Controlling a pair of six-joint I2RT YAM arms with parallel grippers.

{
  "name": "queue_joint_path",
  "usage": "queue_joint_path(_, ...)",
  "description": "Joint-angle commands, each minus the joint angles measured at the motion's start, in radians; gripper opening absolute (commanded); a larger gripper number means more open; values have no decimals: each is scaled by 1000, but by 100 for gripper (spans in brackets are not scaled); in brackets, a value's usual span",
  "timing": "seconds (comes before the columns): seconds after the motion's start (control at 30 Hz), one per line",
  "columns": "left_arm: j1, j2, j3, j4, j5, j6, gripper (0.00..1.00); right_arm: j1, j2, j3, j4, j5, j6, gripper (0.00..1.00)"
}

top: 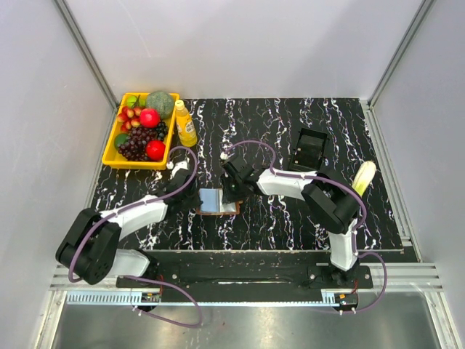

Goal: Put the credit cards into the card holder
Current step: Open the card holder at the center of the board.

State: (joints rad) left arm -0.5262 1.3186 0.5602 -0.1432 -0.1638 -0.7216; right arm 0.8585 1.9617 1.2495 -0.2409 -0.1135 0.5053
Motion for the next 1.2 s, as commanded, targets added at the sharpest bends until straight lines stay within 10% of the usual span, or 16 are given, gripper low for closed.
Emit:
queue_joint_path(0.0,-3,8,-3,-38,-48,-39,24,8,8,-6,23,58,-2,21)
queue_joint_path(0.33,58,-211,135,-260,-118,2,41,8,25,5,6,61,-2,21)
queue_joint_path(0.47,58,-248,127,-123,79,39,40,7,17,5,15,46,4,22)
queue_joint_path(1.17,-1,258,-72,244,127,-47,11,-45,19,-53,-1,267,-4,25)
